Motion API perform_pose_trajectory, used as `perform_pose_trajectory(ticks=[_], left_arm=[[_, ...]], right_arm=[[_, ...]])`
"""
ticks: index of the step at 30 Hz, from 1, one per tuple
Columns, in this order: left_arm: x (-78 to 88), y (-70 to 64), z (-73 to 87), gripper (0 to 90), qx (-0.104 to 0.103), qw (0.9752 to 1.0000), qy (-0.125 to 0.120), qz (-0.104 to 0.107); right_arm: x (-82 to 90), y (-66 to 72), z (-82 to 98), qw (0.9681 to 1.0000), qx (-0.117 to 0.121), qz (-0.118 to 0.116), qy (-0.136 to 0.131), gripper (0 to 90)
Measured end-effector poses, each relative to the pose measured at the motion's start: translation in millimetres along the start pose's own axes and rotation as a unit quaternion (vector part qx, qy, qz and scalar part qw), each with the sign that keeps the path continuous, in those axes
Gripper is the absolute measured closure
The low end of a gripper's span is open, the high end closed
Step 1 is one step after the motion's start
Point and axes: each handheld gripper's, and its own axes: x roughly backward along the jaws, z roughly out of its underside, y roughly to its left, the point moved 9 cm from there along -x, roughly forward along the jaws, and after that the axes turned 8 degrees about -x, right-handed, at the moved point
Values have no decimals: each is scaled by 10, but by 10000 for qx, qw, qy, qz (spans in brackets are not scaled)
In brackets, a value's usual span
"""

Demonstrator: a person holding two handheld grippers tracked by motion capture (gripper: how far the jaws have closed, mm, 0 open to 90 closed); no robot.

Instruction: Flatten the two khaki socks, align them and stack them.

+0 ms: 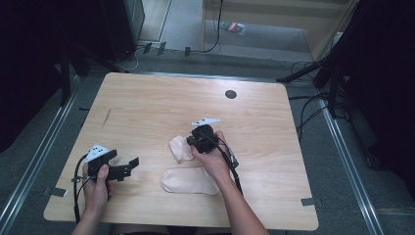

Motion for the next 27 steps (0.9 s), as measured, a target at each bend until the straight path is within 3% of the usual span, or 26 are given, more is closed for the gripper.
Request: perform_pose_trajectory(ticks=[3, 8, 10, 11, 13, 16, 19, 20, 21, 23, 27], left_arm=[[0, 0, 1, 0, 2, 10000, 9, 6], [-2, 2, 0, 0, 5, 10000, 9, 1], [-3, 3, 0, 0, -2, 10000, 13, 3], [-4, 2, -1, 0, -1, 10000, 9, 1], [-4, 2, -1, 0, -1, 10000, 14, 3], [-8, -4, -3, 0, -23, 10000, 12, -13], [-20, -35, 3, 0, -214, 9996, 121, -126], [-34, -66, 6, 0, -405, 9988, 201, -177], [-55, -102, 1, 0, -446, 9986, 234, -154], [-98, -197, -30, 0, -256, 9994, 190, 120], [-228, -410, -79, 0, -448, 9979, 301, 350]], right_arm=[[-86, -19, 88, 9995, 35, 17, 305, 765], [-183, -43, 170, 9983, -102, -46, 564, 689], [-207, -41, 189, 9981, -48, -5, 615, 703], [-212, -31, 196, 9980, -22, 9, 640, 756], [-206, -16, 191, 9982, 89, 47, 595, 858], [-173, 36, 150, 9990, 101, -1, 442, 879], [-108, 121, 87, 9996, 81, -31, 258, 881], [-83, 153, 62, 9998, 97, -34, 198, 881], [-51, 203, 32, 9998, 98, -69, 156, 881], [-6, 273, -27, 9998, 170, -124, 67, 881], [79, 405, -143, 9997, 181, -186, -34, 881]])
